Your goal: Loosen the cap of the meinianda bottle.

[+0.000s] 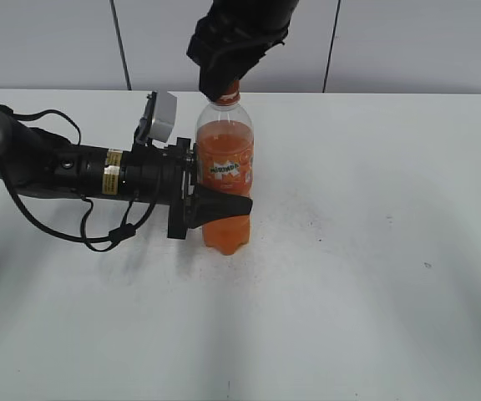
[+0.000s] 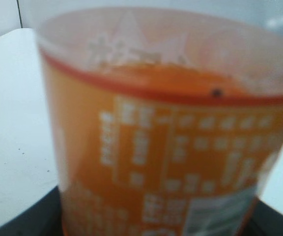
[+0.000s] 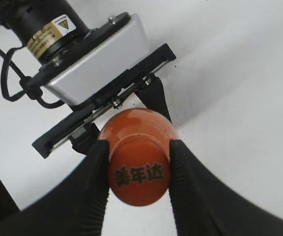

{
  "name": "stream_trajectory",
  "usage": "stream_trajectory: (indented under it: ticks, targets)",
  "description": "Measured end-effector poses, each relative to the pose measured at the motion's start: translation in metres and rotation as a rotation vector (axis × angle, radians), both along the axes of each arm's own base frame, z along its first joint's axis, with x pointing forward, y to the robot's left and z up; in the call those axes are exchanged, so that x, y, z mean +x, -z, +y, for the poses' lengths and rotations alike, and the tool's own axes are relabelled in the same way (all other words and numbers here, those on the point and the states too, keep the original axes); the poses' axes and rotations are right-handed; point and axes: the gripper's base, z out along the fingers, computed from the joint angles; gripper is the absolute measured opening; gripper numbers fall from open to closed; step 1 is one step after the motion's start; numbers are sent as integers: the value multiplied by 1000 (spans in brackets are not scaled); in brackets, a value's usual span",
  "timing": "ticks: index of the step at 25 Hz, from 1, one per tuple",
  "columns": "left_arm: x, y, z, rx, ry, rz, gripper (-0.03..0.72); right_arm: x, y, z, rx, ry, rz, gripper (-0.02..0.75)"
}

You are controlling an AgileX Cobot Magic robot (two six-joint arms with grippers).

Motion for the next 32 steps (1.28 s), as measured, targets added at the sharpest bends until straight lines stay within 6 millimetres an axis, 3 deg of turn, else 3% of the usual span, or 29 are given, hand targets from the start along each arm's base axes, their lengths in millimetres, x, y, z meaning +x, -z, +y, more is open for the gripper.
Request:
stream_trajectory:
  ticks: [14,25,32]
  targets:
    - [-1,0,0,6,11,-6,421,-1,0,0,-158,-596,-227,277]
    - [-2,0,-1,11,36,-17,420,-6,-5,-3,-184,-716,-262,277]
    - [-3,0,-2,8,43,-17,420,-8,-7,-4,-232,-898,-332,277]
